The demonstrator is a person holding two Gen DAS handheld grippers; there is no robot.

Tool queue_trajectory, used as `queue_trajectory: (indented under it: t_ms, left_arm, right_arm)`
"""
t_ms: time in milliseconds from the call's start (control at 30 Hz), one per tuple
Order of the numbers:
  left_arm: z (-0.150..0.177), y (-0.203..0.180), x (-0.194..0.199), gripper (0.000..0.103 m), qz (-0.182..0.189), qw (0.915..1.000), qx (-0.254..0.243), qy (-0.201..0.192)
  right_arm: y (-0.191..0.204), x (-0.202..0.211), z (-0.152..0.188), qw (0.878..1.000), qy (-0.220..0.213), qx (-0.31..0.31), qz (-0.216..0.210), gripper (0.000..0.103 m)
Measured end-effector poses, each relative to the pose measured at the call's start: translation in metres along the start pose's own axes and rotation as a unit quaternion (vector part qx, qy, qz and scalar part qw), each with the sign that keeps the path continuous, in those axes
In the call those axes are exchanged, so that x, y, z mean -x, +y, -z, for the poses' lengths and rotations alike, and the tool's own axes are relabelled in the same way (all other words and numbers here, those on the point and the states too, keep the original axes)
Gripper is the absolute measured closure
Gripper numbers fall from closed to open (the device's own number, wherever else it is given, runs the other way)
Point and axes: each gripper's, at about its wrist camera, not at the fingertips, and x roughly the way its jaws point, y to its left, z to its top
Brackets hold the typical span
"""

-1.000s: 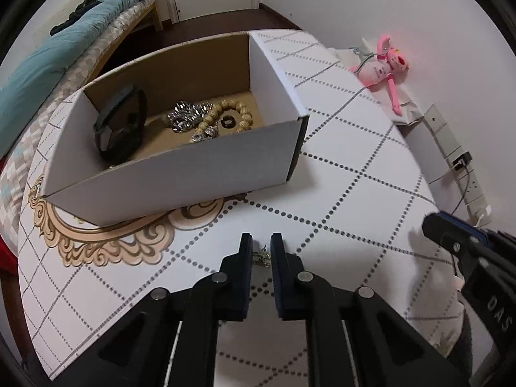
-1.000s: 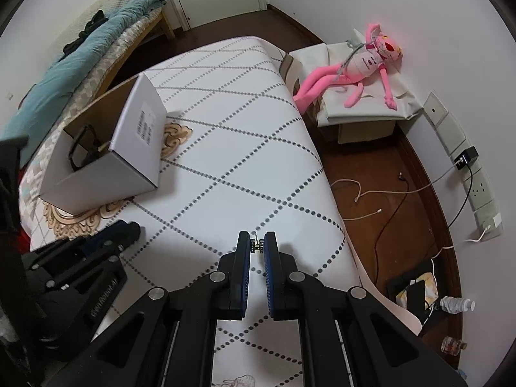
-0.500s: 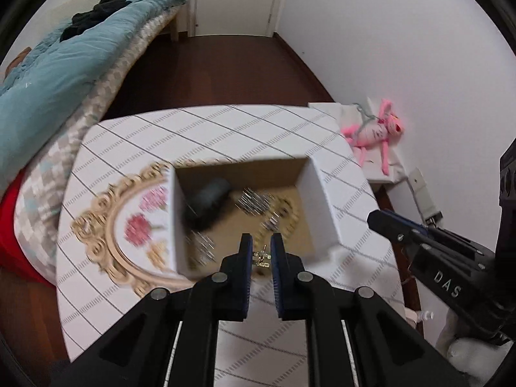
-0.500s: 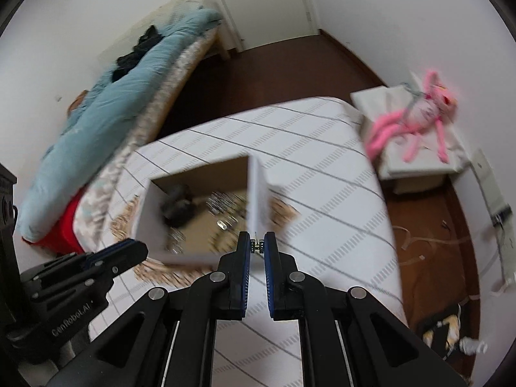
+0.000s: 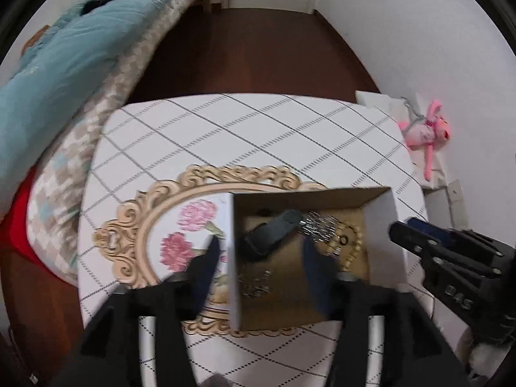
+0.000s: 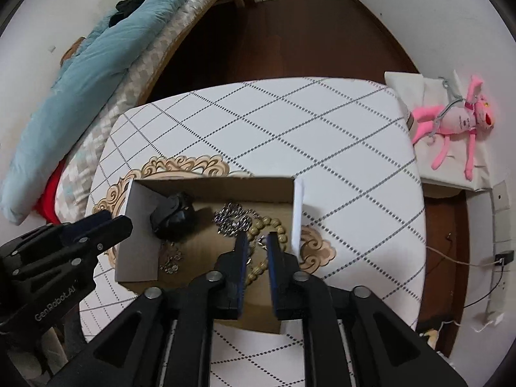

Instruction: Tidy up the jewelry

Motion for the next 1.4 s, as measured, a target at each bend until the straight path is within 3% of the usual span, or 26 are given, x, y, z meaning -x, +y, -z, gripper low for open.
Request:
queue_trajectory:
  t_ms: [100,167,233,300,367,533,900,1167,1400]
  left_arm:
    - [0.0,0.006,0.004,0.033,-0.012,0.9998,0.009,-0.009]
    - [0.002,0.01,0.004,0.03,-0.019,0.9997,0.015,-0.009]
    - [0.005,0.013,0.003,0.015,-0.032,0.9993,0.018,-0.011]
    - [0.011,0.015,0.002,0.006,-0.044,0.9988,0.018,-0.015]
    - [0.018,0.015,-0.001,0.0,-0.051,0.9985,0.015,-0.015]
    - [0.035,0.011,-0.009,0.0,-0.064,0.9978,0.003,-0.017]
    - [0.044,0.009,-0.002,0.0,-0.061,0.9976,0.018,-0.026]
    - [0.064,0.007,0.04,0.0,-0.072,0.9947,0.03,-0.066]
    - [0.089,0.001,0.095,0.0,-0.067,0.9911,0.026,-0.111]
  right_arm:
    - [-0.002,0.007,-0.003,1.0,-0.005,0.0,0.002,0.057]
    - [-0.004,0.012,-0.003,1.0,-0.012,0.002,0.022,0.051]
    - [-0.006,0.016,-0.002,0.999,-0.013,0.005,0.036,0.043]
    - [-0.006,0.015,0.003,0.998,-0.009,0.013,0.058,0.016]
    - [-0.003,0.013,0.01,0.995,-0.006,0.025,0.095,0.004]
    - [-0.003,0.004,0.029,0.991,0.002,0.029,0.132,0.0]
    - [-0.003,0.008,0.041,0.992,-0.013,0.01,0.128,0.0]
    - [-0.001,0.043,0.059,0.991,-0.052,-0.006,0.125,0.0]
    - [0.008,0.097,0.091,0.987,-0.101,-0.01,0.127,0.0]
